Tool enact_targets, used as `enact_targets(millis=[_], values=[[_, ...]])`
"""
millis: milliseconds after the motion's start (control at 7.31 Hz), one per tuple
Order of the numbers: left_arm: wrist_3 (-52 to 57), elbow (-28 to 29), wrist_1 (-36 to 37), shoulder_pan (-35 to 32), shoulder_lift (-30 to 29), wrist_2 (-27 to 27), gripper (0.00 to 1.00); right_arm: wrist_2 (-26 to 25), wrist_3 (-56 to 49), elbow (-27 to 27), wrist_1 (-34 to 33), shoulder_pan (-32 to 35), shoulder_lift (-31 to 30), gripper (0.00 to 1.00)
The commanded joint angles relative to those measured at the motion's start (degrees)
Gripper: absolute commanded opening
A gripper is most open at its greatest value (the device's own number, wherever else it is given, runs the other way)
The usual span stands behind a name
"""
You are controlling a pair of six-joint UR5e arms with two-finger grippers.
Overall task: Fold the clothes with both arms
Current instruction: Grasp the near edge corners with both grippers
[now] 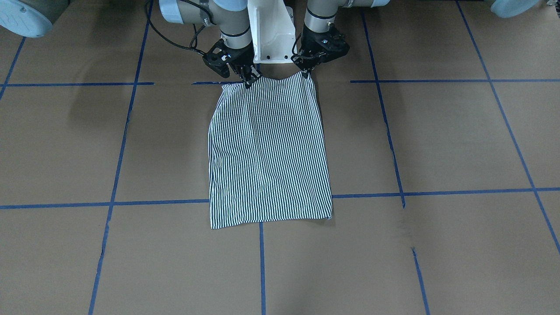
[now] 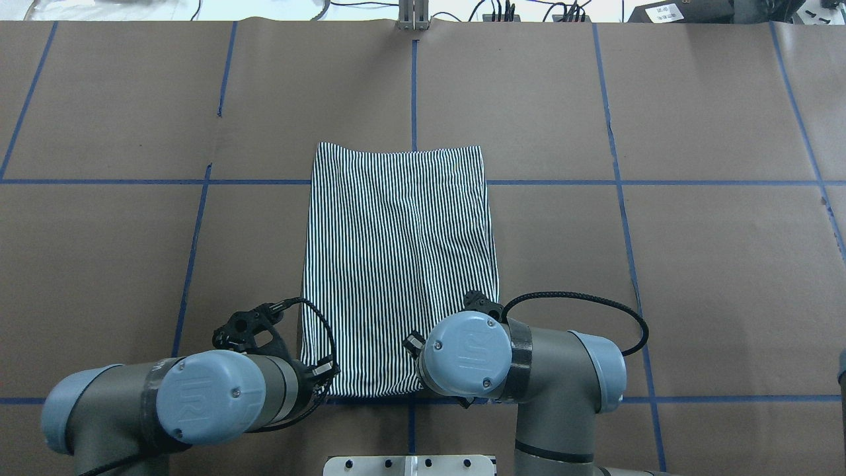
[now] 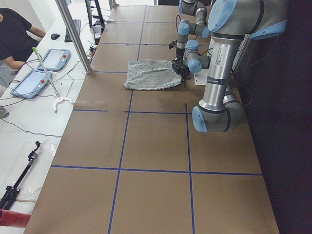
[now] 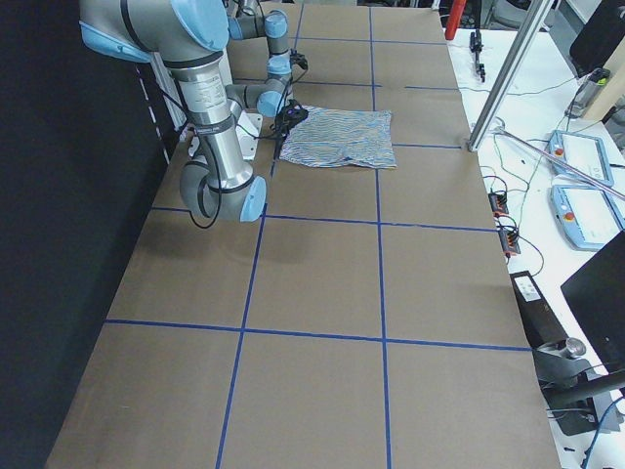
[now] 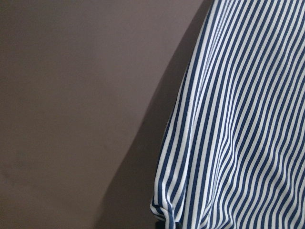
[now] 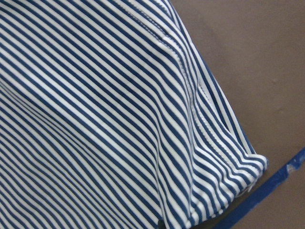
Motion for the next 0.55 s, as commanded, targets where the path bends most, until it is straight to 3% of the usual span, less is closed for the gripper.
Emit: enact_targets(millis=[0,410], values=[[0.2,-2.4,0.6,1.0,0.8,-1.1,0.0,-0.5,-0.9,0.1,0.5,-0.4,-0.4,0.0],[7.3,2.1,0.0,-3.5,-1.5,-0.3,0.0,-2.6,-5.2,-0.2,2.5,2.2,1.3,0.0]])
